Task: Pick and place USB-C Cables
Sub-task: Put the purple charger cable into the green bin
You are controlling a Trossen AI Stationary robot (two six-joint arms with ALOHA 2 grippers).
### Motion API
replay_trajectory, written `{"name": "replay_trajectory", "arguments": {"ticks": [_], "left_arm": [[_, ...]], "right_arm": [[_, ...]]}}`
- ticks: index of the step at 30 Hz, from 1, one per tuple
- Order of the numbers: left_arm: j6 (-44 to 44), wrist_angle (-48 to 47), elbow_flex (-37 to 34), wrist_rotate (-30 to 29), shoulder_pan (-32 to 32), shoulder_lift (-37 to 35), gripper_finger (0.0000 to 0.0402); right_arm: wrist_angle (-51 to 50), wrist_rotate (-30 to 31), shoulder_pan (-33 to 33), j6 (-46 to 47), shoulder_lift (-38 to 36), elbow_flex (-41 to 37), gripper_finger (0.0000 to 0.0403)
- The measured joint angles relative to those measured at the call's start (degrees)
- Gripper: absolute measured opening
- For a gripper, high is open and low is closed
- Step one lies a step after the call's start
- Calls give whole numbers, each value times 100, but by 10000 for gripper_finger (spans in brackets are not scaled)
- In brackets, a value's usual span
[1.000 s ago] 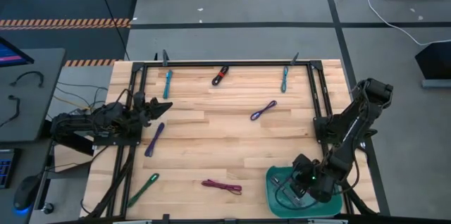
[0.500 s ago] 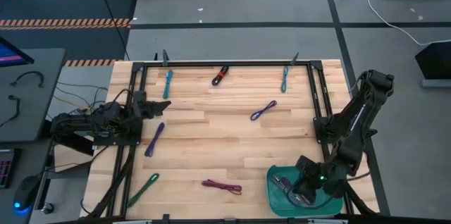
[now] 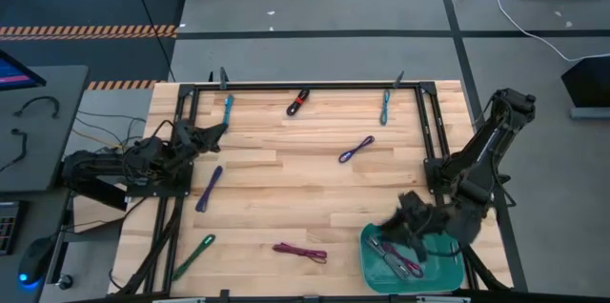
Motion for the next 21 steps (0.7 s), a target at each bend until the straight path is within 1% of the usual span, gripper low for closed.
{"name": "replay_trajectory", "arguments": {"ticks": [2, 4, 6, 8, 9, 11, 13, 15, 17, 18, 20, 21], "left_arm": [[455, -61, 221, 266, 0, 329, 25], [1064, -1, 668, 624, -15, 768, 16], [1622, -196, 1266, 780, -87, 1273, 7], [2293, -836, 2050, 865, -198, 1837, 5], [2628, -1389, 2517, 888, -261, 2112, 5], [3063, -2973, 3507, 880, -382, 2666, 5], [3052, -5092, 4502, 749, -426, 3290, 5], [2615, -7156, 5300, 613, -426, 3928, 5], [1860, -8846, 5790, 485, -423, 4498, 8], [1424, -9542, 5909, 469, -422, 4739, 9], [849, -10522, 5895, 634, -385, 5140, 13], [747, -10759, 5809, 829, -343, 5297, 14]], "right_arm": [[88, 464, -314, -534, -89, 0, 126], [273, 866, -672, -797, -168, 0, 126], [368, 895, -1048, -1056, -277, 0, 126], [439, 577, -1432, -1284, -402, 0, 126], [446, 384, -1605, -1365, -469, 0, 126], [469, -35, -1918, -1516, -583, 0, 126], [471, -384, -2161, -1634, -673, 0, 126], [471, -656, -2346, -1742, -722, 0, 126], [468, -909, -2455, -1853, -734, 0, 126], [467, -1055, -2495, -1912, -734, 0, 126], [463, -1324, -2538, -1923, -731, 0, 126], [468, -1413, -2545, -1921, -723, 0, 126]]}}
